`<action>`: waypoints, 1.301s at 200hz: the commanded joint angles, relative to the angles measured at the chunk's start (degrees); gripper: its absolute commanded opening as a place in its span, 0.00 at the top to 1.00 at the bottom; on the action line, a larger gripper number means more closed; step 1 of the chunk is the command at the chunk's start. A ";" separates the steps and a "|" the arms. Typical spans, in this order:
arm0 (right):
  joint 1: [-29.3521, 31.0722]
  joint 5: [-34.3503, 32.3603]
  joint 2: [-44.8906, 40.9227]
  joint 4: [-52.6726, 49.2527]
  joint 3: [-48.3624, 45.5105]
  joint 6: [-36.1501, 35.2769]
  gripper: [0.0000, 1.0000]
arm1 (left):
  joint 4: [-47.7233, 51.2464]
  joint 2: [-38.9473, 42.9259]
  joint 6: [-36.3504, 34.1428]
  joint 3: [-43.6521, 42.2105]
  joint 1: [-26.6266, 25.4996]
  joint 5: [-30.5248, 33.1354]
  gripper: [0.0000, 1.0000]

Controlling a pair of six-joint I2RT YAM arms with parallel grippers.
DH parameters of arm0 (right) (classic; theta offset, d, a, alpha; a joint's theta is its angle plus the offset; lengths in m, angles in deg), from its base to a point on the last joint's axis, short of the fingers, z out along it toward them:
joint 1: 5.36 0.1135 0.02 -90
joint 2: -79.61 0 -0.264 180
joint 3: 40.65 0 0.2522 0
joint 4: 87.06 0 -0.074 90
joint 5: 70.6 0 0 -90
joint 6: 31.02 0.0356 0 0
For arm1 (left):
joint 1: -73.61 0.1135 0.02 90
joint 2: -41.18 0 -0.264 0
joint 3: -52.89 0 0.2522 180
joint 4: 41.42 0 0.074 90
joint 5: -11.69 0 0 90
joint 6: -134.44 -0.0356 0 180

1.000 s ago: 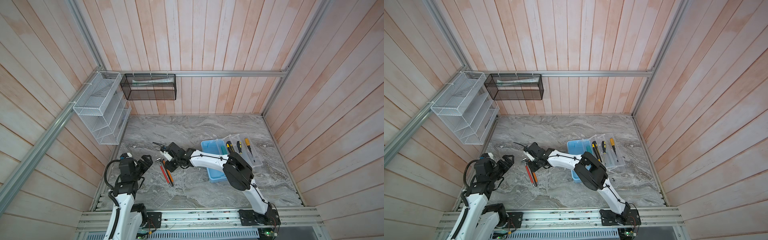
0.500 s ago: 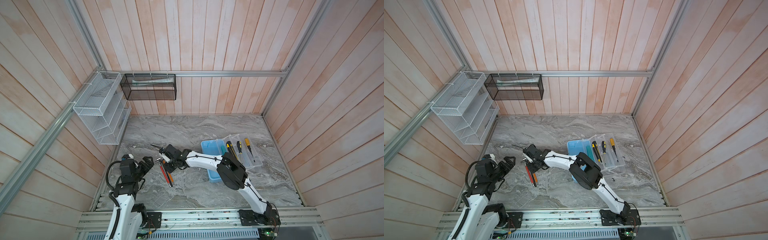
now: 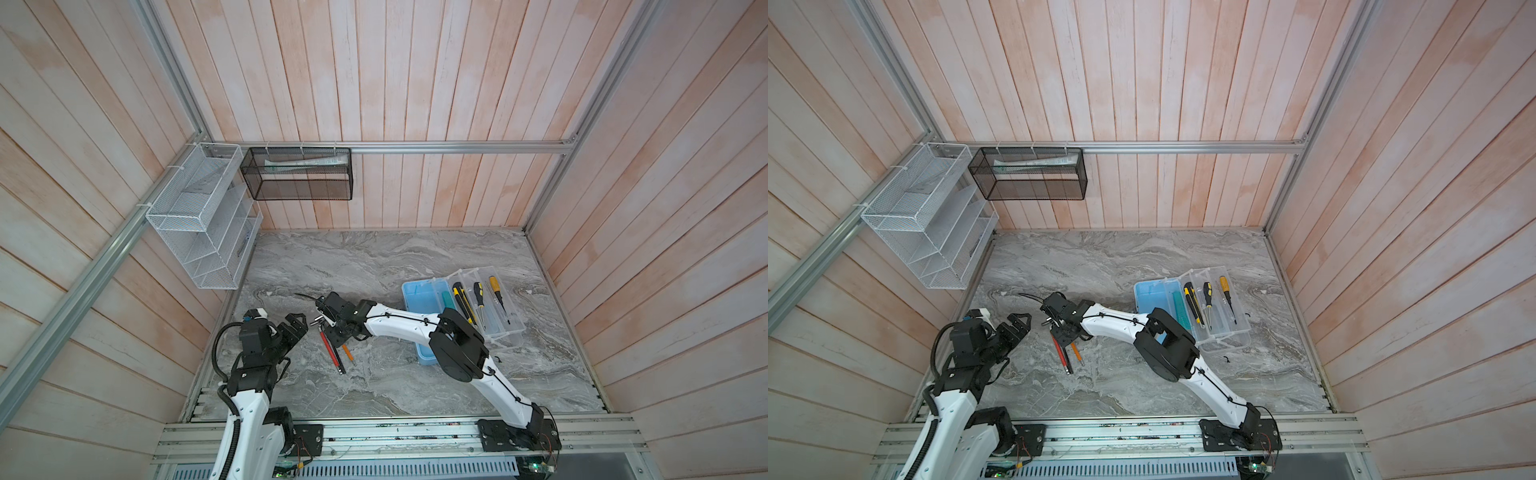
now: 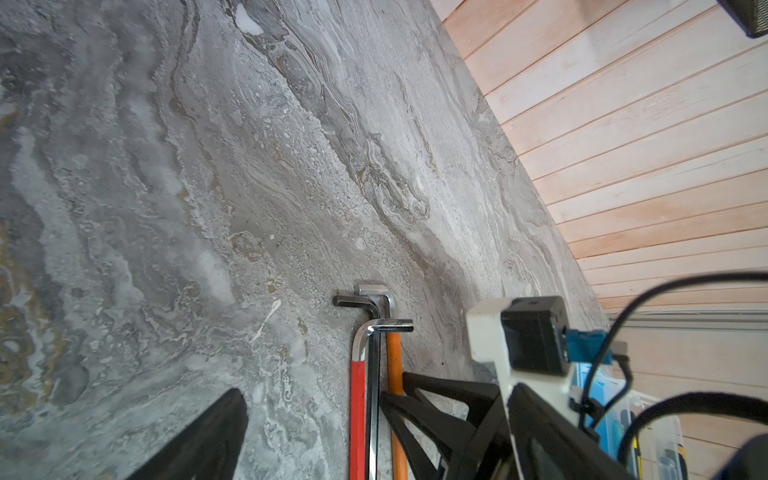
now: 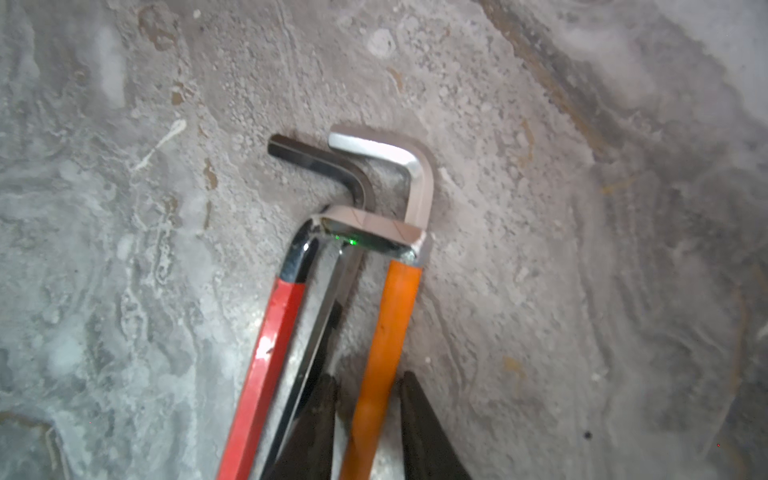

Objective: Pack the tool kit
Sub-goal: 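Grasp the orange-handled hex key with the right gripper, then carry the orange hex key into the blue box and release it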

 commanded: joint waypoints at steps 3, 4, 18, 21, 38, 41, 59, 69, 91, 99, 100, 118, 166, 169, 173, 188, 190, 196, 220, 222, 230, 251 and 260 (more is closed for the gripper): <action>0.56 -1.66 6.57 -7.90 4.50 0.59 0.71 | 0.32 0.86 -0.80 -0.77 0.34 -0.76 0.00; 0.55 -1.79 6.79 -8.17 4.85 0.64 0.71 | 0.42 0.89 -0.80 -0.72 0.34 -0.75 0.00; 0.56 -3.19 9.00 -11.54 8.10 1.11 0.72 | 0.87 1.46 -0.89 -0.57 0.33 -0.67 0.00; 0.50 -3.50 9.26 -12.12 8.51 1.22 0.72 | 0.91 1.60 -0.83 -0.56 0.34 -0.67 0.00; 0.38 -5.15 9.14 -13.14 8.03 1.74 0.77 | 1.14 2.39 -0.72 -0.67 0.34 -0.59 0.00; 0.37 -5.35 8.83 -12.98 7.61 1.79 0.78 | 1.07 2.52 -0.72 -0.75 0.34 -0.61 0.00; 0.04 -6.37 5.88 -11.02 3.79 2.38 0.86 | 0.89 2.65 -0.72 -1.12 0.34 -0.57 0.00; -0.27 -6.99 3.93 -9.72 1.70 2.81 0.88 | 0.77 2.57 -0.72 -1.27 0.33 -0.64 0.00; -0.96 -7.84 -0.20 -7.39 -1.64 3.22 0.95 | 0.22 2.48 -0.63 -1.48 0.34 -1.00 0.00; -1.25 -8.14 -1.76 -6.31 -2.80 3.28 0.98 | 0.15 2.48 -0.54 -1.63 0.34 -0.81 0.00; -1.35 -8.30 -2.19 -5.97 -3.15 3.31 0.99 | 0.07 2.44 -0.54 -1.68 0.34 -0.74 0.00; -2.46 -8.69 -5.64 -4.25 -5.09 4.46 1.00 | -0.55 2.45 -0.62 -2.38 0.33 -0.40 0.00; -5.53 -12.12 -15.72 -1.06 -12.33 5.24 1.00 | -3.51 2.68 0.57 -5.18 0.34 -2.68 0.00; -5.83 -12.44 -16.47 -0.99 -12.90 5.33 1.00 | -3.87 2.74 0.64 -5.46 0.28 -2.92 0.00; -6.07 -12.79 -17.37 -0.93 -13.68 5.38 1.00 | -4.34 2.70 0.80 -5.78 0.26 -3.29 0.00; -7.43 -15.29 -20.86 -1.63 -16.50 5.83 1.00 | -6.14 2.06 1.34 -6.76 0.25 -4.49 0.00; -7.62 -15.67 -21.34 -1.74 -16.85 5.93 1.00 | -6.30 1.94 1.38 -6.87 0.21 -4.63 0.00; -8.23 -16.59 -22.78 -2.13 -18.19 6.21 1.00 | -6.85 1.53 1.55 -7.21 0.16 -5.07 0.00; -11.36 -19.44 -28.84 -2.53 -24.50 8.03 1.00 | -9.50 0.27 1.66 -8.67 -0.42 -6.38 0.00; -11.68 -19.52 -29.33 -2.43 -25.12 8.17 1.00 | -9.69 0.22 1.66 -8.78 -0.44 -6.42 0.00; -12.82 -19.96 -31.32 -1.70 -27.73 9.09 1.00 | -10.61 -0.12 1.74 -9.24 -0.83 -6.63 0.00; -15.69 -20.04 -35.17 0.52 -33.59 10.16 1.00 | -12.80 -1.33 2.26 -10.07 -2.26 -6.60 0.00; -16.69 -20.01 -35.97 0.71 -35.02 10.22 1.00 | -13.42 -2.05 2.44 -10.12 -3.15 -6.38 0.00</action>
